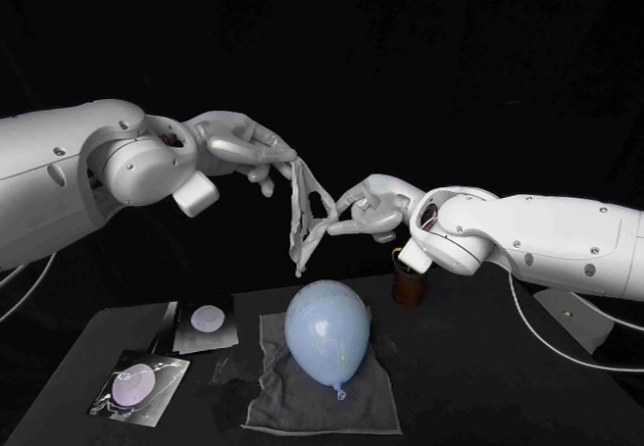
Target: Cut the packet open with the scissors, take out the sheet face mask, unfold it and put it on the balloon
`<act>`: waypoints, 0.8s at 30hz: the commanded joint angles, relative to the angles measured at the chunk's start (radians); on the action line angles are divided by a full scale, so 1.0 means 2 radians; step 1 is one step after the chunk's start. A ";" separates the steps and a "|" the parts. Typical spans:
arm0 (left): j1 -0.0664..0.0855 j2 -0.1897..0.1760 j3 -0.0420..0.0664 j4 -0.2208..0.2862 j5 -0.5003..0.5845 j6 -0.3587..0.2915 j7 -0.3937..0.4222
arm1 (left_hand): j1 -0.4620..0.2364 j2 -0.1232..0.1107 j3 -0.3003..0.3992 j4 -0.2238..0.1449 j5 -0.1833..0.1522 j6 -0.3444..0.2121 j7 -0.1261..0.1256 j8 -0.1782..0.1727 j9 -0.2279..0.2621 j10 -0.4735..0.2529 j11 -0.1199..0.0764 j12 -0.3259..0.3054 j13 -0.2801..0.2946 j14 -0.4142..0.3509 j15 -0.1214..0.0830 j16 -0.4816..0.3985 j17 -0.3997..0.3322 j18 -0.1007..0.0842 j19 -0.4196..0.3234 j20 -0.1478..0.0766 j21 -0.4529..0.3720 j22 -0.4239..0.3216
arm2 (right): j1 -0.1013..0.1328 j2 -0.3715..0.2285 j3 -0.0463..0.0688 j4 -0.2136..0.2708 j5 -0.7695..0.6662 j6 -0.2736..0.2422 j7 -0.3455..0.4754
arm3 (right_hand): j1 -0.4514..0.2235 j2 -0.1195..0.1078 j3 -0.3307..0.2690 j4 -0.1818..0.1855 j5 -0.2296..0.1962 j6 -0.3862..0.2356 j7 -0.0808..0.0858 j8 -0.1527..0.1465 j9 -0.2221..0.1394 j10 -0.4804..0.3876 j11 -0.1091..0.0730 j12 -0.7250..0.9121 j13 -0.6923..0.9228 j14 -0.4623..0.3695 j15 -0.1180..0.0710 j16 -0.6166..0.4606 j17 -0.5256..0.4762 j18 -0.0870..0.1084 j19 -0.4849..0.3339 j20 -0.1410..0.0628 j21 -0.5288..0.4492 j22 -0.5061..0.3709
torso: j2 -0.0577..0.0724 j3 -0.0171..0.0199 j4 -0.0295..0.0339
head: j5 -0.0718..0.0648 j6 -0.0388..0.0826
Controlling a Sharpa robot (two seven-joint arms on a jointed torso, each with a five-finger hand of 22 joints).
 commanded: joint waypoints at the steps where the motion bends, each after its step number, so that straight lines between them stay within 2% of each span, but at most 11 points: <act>1: 0.001 0.000 0.001 0.001 -0.005 0.006 0.010 | -0.001 0.004 0.004 -0.003 0.002 -0.001 0.001 0.002 0.150 0.004 0.000 -0.002 -0.001 0.003 0.000 0.003 0.001 0.007 0.004 0.001 0.002 0.001 | -0.001 -0.001 0.000 0.000 0.011 0.016 0.018 | 0.013 0.009 0.006 -0.005 0.000 0.011 -0.003 0.000 -0.001 0.008 -0.002 0.010 0.006 0.046 0.000 0.003 0.110 0.006 0.005 0.000 0.007 0.083 | 0.000 -0.0001 -0.0002 | 0.000 0.000; 7: 0.001 -0.001 0.001 0.001 -0.007 0.009 0.010 | -0.001 0.004 0.004 -0.003 0.002 -0.001 0.001 0.002 0.150 0.004 0.000 -0.002 -0.001 0.003 0.000 0.003 0.001 0.007 0.004 0.001 0.002 0.001 | -0.003 -0.001 0.000 -0.001 0.023 0.006 0.028 | 0.037 0.042 0.028 -0.014 0.000 0.042 -0.017 0.013 0.002 0.029 -0.013 0.038 0.028 0.049 -0.010 0.007 0.119 0.004 0.012 -0.007 0.024 0.088 | 0.000 0.0001 0.0003 | 0.001 -0.001; 12: 0.001 -0.002 0.001 0.001 -0.010 0.010 0.010 | -0.001 0.004 0.004 -0.003 0.002 -0.001 0.001 0.002 0.151 0.005 0.000 -0.002 -0.001 0.003 0.000 0.004 0.001 0.007 0.005 0.001 0.002 0.001 | -0.003 -0.001 0.000 -0.001 0.031 -0.004 0.035 | 0.043 0.055 0.034 -0.021 0.000 0.051 -0.023 0.024 0.007 0.038 -0.019 0.050 0.036 0.050 -0.015 0.009 0.124 0.002 0.016 -0.012 0.033 0.090 | 0.000 0.0000 0.0002 | 0.001 -0.001; 17: 0.001 -0.003 0.001 0.000 -0.014 0.012 0.009 | -0.001 0.004 0.004 -0.003 0.002 -0.001 0.001 0.002 0.151 0.005 0.000 -0.002 -0.001 0.003 0.000 0.004 0.001 0.007 0.005 0.001 0.002 0.001 | -0.003 -0.003 0.000 -0.001 0.038 -0.013 0.040 | 0.041 0.064 0.042 -0.024 0.000 0.049 -0.024 0.034 0.014 0.045 -0.021 0.057 0.041 0.051 -0.017 0.011 0.127 0.001 0.019 -0.015 0.039 0.091 | 0.000 0.0000 -0.0002 | 0.001 -0.001; 24: 0.001 -0.005 0.001 -0.002 -0.020 0.011 0.009 | 0.000 0.004 0.004 -0.003 0.002 -0.001 0.001 0.002 0.151 0.006 0.000 -0.003 -0.001 0.003 0.000 0.004 0.000 0.007 0.005 0.000 0.003 0.001 | -0.003 -0.007 0.000 -0.003 0.041 -0.018 0.035 | 0.038 0.063 0.052 -0.029 0.000 0.047 -0.025 0.044 0.021 0.047 -0.022 0.057 0.041 0.052 -0.018 0.011 0.129 0.000 0.019 -0.017 0.040 0.091 | 0.000 0.0003 -0.0002 | 0.002 -0.002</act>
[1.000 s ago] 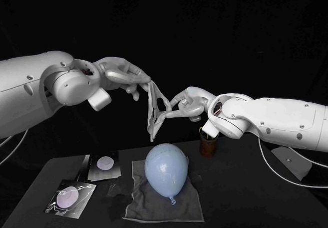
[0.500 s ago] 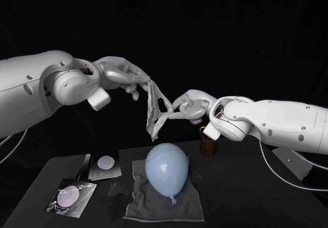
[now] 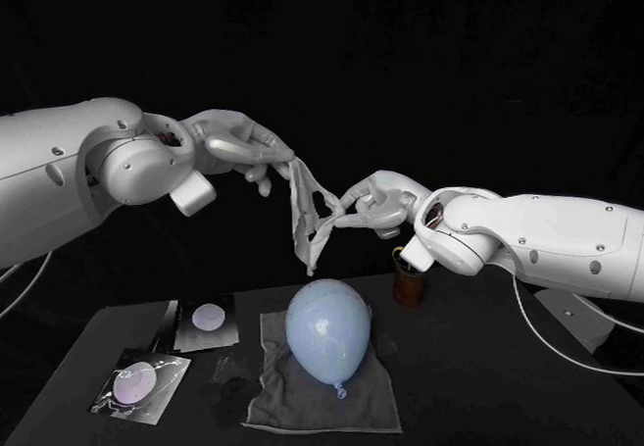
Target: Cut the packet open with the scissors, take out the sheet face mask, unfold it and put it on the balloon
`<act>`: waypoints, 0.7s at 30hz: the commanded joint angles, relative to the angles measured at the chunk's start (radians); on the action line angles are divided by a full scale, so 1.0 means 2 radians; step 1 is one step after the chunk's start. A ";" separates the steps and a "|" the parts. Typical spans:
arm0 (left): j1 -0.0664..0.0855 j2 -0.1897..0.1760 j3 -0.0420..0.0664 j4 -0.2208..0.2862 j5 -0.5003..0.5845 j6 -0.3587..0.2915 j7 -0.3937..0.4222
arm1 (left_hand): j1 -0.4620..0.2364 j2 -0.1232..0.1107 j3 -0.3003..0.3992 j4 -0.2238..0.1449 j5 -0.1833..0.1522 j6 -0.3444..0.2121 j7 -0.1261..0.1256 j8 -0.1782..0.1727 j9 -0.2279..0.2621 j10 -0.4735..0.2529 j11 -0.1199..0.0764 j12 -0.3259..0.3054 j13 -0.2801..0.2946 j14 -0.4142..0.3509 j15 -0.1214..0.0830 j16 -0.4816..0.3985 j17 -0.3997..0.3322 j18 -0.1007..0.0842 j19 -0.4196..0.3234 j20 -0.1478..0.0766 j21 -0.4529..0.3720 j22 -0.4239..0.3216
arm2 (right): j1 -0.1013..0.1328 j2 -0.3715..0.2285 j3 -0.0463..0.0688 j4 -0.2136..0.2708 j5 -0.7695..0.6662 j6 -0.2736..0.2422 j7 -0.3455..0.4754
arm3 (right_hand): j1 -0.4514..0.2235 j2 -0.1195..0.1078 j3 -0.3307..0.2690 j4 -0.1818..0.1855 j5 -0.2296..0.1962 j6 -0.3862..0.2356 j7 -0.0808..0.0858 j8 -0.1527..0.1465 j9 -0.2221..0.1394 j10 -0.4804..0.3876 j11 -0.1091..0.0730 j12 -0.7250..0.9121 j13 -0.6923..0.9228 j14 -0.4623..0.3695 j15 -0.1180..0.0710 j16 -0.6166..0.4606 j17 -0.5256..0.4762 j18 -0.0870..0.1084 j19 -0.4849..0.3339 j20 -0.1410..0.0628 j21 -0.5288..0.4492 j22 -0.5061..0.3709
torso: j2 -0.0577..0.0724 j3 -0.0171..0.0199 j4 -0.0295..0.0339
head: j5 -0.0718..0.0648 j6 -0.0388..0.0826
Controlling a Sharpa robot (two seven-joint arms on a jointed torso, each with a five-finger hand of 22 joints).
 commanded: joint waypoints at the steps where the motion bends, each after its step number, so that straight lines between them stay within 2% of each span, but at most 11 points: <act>1: 0.001 -0.002 0.001 -0.001 -0.009 0.004 0.007 | 0.000 0.004 0.004 -0.003 0.002 0.001 0.003 0.003 0.151 0.004 -0.002 -0.003 -0.001 0.002 -0.001 0.002 0.000 0.008 0.003 -0.001 0.003 0.001 | 0.000 -0.003 0.000 -0.001 0.005 -0.007 0.003 | -0.001 0.004 0.004 -0.001 0.001 -0.001 -0.002 0.004 0.002 0.005 -0.003 -0.001 -0.002 0.053 -0.004 0.001 0.129 0.001 0.001 -0.002 0.001 0.091 | -0.001 0.0004 -0.0004 | 0.000 0.000; 8: 0.000 -0.010 0.000 -0.005 -0.011 0.003 0.006 | 0.000 0.004 0.004 -0.003 0.002 0.001 0.003 0.003 0.151 0.004 -0.002 -0.004 -0.001 0.003 -0.001 0.003 0.001 0.008 0.003 -0.001 0.003 0.001 | 0.003 -0.010 0.001 -0.005 -0.031 -0.004 -0.014 | -0.003 0.001 0.008 -0.003 0.001 -0.003 -0.002 0.008 0.005 0.004 -0.003 -0.002 -0.003 0.053 -0.004 0.002 0.130 0.001 0.001 -0.002 0.000 0.091 | 0.000 0.0006 -0.0002 | 0.000 0.000; 21: -0.002 -0.013 -0.002 -0.012 -0.013 -0.001 0.009 | 0.000 0.004 0.004 -0.003 0.002 0.001 0.003 0.004 0.152 0.006 -0.002 -0.004 -0.001 0.004 -0.001 0.003 0.002 0.008 0.004 -0.002 0.004 0.001 | 0.024 -0.010 0.004 -0.004 -0.165 -0.014 -0.042 | -0.007 -0.003 0.013 -0.007 0.001 -0.005 -0.002 0.016 0.009 0.008 -0.003 0.001 0.001 0.054 -0.004 0.002 0.132 0.000 0.002 -0.003 0.002 0.092 | 0.000 -0.0002 0.0000 | -0.004 0.002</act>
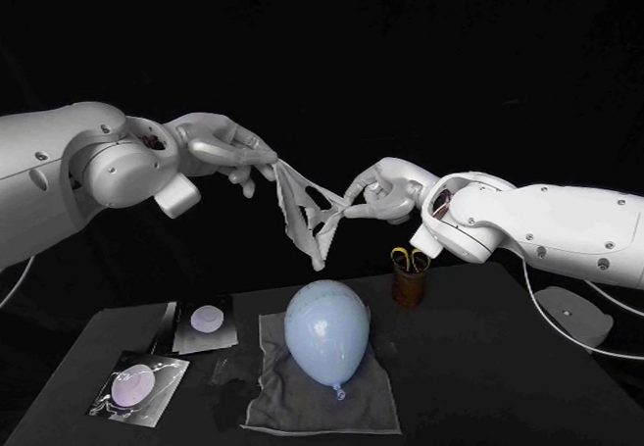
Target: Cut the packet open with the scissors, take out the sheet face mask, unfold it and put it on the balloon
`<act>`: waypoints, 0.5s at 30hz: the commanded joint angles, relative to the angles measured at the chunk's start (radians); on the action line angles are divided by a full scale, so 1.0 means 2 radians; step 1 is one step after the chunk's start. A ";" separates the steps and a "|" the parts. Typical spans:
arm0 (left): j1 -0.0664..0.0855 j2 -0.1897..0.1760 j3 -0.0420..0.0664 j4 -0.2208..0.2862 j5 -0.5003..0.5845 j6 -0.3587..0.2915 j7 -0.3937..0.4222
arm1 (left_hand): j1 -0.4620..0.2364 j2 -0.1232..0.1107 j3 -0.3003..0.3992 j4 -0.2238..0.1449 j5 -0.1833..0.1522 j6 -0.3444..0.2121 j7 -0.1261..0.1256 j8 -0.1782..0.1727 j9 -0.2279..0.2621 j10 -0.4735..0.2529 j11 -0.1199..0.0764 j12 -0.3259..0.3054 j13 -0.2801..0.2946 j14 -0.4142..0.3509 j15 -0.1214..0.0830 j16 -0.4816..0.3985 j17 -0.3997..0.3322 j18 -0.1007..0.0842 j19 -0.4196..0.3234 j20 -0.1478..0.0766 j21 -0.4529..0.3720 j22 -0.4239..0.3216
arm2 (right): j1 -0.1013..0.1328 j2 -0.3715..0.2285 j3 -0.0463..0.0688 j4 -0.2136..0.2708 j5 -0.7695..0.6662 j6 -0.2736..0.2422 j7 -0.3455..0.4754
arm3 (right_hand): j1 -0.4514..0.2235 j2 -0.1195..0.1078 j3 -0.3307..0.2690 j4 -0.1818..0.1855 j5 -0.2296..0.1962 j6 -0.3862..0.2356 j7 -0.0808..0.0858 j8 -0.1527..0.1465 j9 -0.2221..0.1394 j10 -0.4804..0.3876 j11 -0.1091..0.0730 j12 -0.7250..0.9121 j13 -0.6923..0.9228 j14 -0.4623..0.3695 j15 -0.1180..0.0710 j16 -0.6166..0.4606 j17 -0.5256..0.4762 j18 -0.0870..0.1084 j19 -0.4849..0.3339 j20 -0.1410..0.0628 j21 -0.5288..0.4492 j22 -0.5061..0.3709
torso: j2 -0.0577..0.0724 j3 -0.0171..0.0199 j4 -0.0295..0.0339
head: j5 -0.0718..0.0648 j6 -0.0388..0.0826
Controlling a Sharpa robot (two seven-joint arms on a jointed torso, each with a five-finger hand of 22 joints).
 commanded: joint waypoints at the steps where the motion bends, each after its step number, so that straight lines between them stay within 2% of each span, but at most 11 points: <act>1: 0.000 0.000 0.000 -0.001 -0.003 -0.002 0.010 | 0.001 0.005 0.004 -0.003 0.003 0.000 0.002 0.002 0.152 0.004 0.000 -0.002 -0.001 0.004 -0.001 0.003 0.000 0.005 0.002 0.000 0.002 0.000 | 0.005 0.001 0.001 -0.001 -0.068 -0.006 -0.019 | -0.005 -0.001 0.004 -0.001 0.002 -0.002 -0.001 0.002 0.002 0.006 -0.002 0.001 0.001 0.052 -0.002 0.003 0.132 0.000 0.002 -0.003 0.002 0.091 | 0.000 -0.0005 0.0004 | -0.001 0.001; 15: -0.002 0.000 -0.001 -0.007 -0.008 -0.007 0.015 | 0.001 0.005 0.004 -0.003 0.003 0.000 0.002 0.002 0.152 0.005 0.000 -0.003 -0.001 0.005 -0.001 0.004 0.001 0.005 0.002 0.000 0.003 0.001 | 0.021 0.010 0.002 -0.003 -0.127 -0.003 -0.059 | -0.007 -0.002 0.008 -0.003 0.002 -0.002 -0.002 0.006 0.004 0.009 -0.002 0.005 0.004 0.052 -0.002 0.003 0.131 0.000 0.003 -0.003 0.005 0.092 | 0.000 -0.0001 0.0000 | -0.002 0.002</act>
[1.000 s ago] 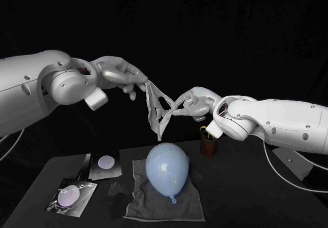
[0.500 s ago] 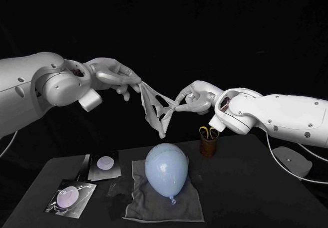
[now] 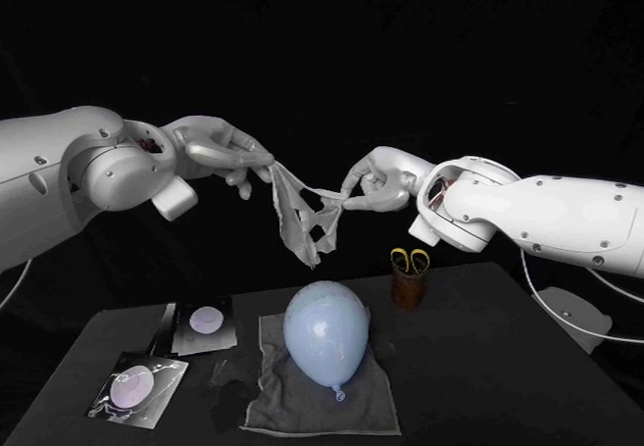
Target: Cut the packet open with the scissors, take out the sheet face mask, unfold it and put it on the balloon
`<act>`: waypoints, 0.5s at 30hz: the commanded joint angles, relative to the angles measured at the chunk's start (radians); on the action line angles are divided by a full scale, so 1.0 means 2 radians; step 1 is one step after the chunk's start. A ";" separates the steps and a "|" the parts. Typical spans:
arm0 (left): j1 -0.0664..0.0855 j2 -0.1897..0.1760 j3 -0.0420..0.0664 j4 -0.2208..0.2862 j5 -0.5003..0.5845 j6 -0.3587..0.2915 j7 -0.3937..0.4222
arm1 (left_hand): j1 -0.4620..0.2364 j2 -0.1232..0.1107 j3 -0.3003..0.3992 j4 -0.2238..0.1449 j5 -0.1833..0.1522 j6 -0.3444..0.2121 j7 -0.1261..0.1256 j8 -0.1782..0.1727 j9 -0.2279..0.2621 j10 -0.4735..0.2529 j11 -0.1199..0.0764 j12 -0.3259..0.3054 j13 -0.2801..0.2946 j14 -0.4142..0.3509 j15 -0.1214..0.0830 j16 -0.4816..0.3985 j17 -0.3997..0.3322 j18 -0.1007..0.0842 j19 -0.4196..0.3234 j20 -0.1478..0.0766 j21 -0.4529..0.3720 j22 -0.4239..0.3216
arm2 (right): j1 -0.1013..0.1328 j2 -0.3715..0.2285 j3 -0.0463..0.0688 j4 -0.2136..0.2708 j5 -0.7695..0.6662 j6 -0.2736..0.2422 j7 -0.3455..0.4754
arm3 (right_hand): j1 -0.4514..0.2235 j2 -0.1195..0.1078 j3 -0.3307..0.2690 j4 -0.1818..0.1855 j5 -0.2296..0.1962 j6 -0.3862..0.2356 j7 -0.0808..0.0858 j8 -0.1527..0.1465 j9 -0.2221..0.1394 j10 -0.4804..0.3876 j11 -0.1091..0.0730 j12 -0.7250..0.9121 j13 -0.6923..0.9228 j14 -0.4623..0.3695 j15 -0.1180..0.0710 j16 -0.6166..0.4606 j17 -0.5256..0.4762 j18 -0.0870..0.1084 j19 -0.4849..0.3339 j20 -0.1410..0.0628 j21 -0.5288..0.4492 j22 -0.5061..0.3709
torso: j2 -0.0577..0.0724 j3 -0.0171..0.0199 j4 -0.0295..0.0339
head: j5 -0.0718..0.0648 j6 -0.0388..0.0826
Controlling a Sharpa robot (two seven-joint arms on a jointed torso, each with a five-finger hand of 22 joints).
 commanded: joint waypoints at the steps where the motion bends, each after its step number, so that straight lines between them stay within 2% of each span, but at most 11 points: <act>1: 0.000 0.000 0.000 -0.001 -0.005 -0.006 0.011 | 0.001 0.005 0.004 -0.003 0.002 0.001 0.002 0.003 0.151 0.005 0.000 -0.003 -0.001 0.002 0.000 0.002 0.000 0.006 0.002 0.000 0.003 0.001 | 0.006 0.002 0.001 -0.002 -0.056 0.003 -0.031 | -0.005 -0.001 0.005 -0.002 0.002 -0.002 -0.002 0.004 0.001 0.007 -0.002 0.004 0.002 0.052 -0.002 0.002 0.131 0.000 0.002 -0.001 0.004 0.093 | 0.000 0.0003 -0.0003 | -0.001 0.000; 8: 0.000 -0.002 0.000 -0.002 -0.007 -0.006 0.013 | 0.001 0.005 0.004 -0.003 0.002 0.001 0.002 0.003 0.151 0.005 0.000 -0.003 -0.001 0.002 0.000 0.002 0.000 0.006 0.003 0.000 0.003 0.001 | 0.016 0.004 0.001 -0.006 -0.114 0.032 -0.061 | -0.006 -0.001 0.007 -0.003 0.002 -0.002 -0.002 0.006 0.002 0.009 -0.002 0.006 0.004 0.052 -0.003 0.002 0.131 -0.001 0.003 -0.001 0.007 0.093 | 0.000 0.0003 0.0000 | -0.001 0.000; 15: 0.000 -0.005 -0.001 0.003 -0.014 0.006 0.009 | 0.001 0.005 0.003 -0.002 0.002 0.001 0.002 0.004 0.154 0.008 -0.001 -0.005 -0.001 0.013 -0.001 0.007 0.013 0.006 0.005 -0.001 0.005 0.002 | 0.027 0.013 0.002 -0.013 -0.165 0.086 -0.105 | -0.007 -0.003 0.011 -0.005 0.002 -0.001 -0.003 0.008 0.003 0.011 -0.003 0.009 0.006 0.052 -0.003 0.002 0.131 -0.002 0.005 -0.002 0.011 0.094 | -0.001 0.0004 -0.0004 | -0.002 0.000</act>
